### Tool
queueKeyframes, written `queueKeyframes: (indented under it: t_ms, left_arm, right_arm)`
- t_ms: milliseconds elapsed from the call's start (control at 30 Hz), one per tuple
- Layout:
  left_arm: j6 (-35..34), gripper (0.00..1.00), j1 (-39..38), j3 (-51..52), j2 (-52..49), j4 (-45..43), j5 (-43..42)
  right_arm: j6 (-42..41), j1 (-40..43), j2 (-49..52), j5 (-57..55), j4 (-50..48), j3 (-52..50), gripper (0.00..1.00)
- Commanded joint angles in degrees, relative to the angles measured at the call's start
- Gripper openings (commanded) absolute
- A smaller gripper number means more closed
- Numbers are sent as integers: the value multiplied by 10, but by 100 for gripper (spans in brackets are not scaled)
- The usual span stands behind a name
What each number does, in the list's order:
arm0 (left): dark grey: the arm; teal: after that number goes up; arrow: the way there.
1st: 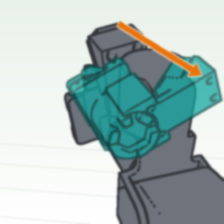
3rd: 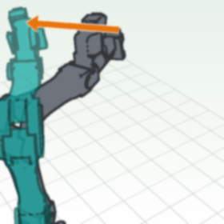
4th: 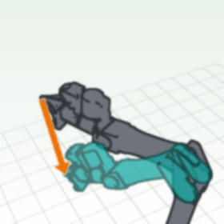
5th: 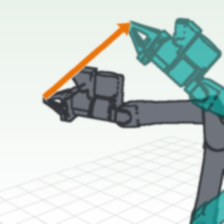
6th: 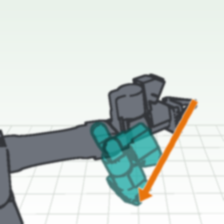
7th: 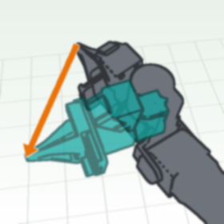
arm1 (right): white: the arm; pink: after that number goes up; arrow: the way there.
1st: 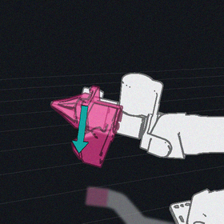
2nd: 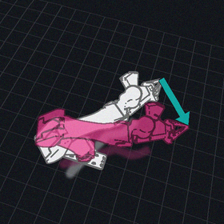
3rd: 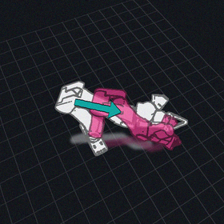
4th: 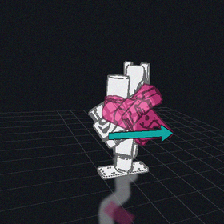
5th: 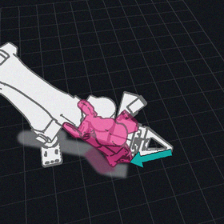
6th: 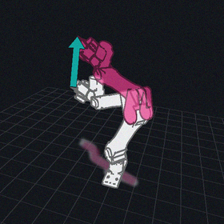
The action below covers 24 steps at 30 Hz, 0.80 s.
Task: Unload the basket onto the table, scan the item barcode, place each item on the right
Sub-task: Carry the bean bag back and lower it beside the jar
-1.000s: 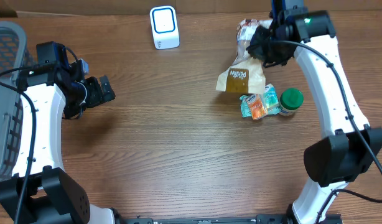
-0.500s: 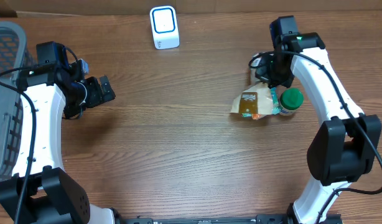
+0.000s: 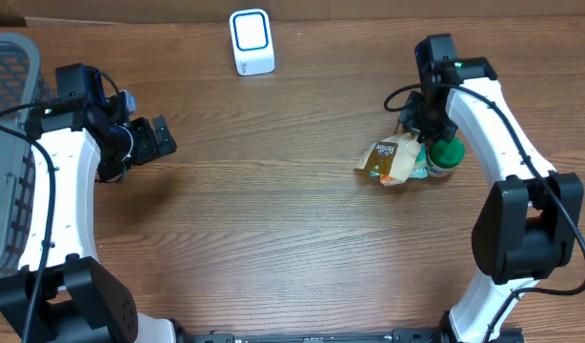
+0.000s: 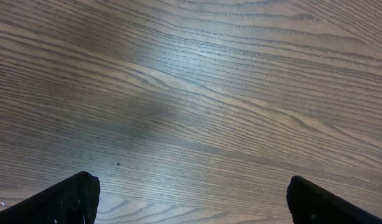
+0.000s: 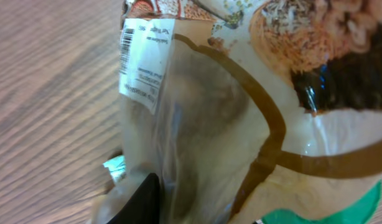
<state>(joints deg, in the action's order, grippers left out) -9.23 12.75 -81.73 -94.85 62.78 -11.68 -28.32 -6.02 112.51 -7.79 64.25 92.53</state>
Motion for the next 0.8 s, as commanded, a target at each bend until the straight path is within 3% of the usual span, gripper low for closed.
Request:
queueKeyframes:
  t_ms: [0, 233, 267, 333, 400, 767]
  left_arm:
    - [-2, 100, -1, 3, -5, 0, 3]
    - [-2, 99, -1, 3, -5, 0, 3]
    - [-2, 99, -1, 3, -5, 0, 3]
    - [-2, 100, -1, 3, -5, 0, 3]
    - [-2, 100, -1, 3, -5, 0, 3]
    - [-2, 100, -1, 3, -5, 0, 3]
  right_arm:
    - [-1, 5, 10, -12, -13, -29, 22]
    - [-2, 16, 12, -2, -24, -35, 26]
    - [-2, 17, 11, 7, -28, -35, 33]
    - [-2, 23, 7, 33, -29, -24, 55]
    - [-2, 28, 3, 58, -23, -10, 64]
    - [28, 34, -99, 158, 58, 126, 91]
